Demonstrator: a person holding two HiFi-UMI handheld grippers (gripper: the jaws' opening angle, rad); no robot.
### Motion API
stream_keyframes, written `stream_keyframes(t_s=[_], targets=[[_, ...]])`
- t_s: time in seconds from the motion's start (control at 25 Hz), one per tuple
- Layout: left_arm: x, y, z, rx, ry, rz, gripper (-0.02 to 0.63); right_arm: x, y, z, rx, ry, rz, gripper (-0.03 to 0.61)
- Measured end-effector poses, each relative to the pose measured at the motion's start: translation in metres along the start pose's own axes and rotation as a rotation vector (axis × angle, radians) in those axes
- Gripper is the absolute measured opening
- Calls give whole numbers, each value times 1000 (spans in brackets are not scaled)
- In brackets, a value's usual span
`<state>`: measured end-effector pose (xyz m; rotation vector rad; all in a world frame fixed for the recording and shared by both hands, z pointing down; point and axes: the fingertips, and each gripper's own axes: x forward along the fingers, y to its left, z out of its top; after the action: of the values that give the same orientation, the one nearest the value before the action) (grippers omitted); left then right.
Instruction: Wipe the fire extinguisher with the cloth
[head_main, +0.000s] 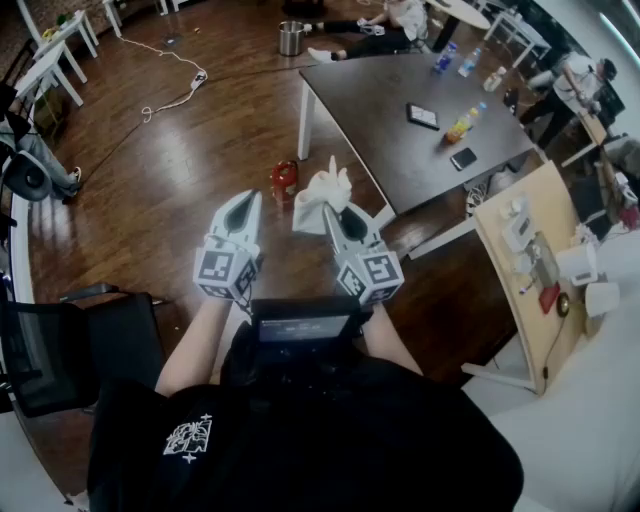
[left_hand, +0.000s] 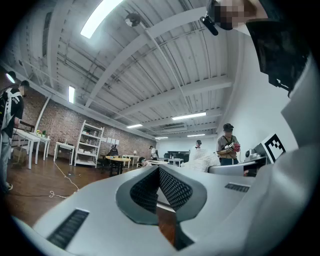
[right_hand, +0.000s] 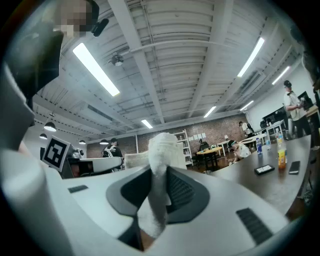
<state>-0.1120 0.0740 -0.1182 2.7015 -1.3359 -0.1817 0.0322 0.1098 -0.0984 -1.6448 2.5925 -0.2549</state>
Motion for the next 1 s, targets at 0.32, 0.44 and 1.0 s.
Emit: stream_keyframes(t_s=[0.32,0.44,1.0], targets=[[0,-4,-3,-9,9,-9,2,0,2,3,-19,-2,10,98],[0,-3,-2,-7,8,-8,2,1,7,9,-13,7,11,98],[-3,5,-3,-10,-1,-16,2,6,5,-2,-30,15,0,98]])
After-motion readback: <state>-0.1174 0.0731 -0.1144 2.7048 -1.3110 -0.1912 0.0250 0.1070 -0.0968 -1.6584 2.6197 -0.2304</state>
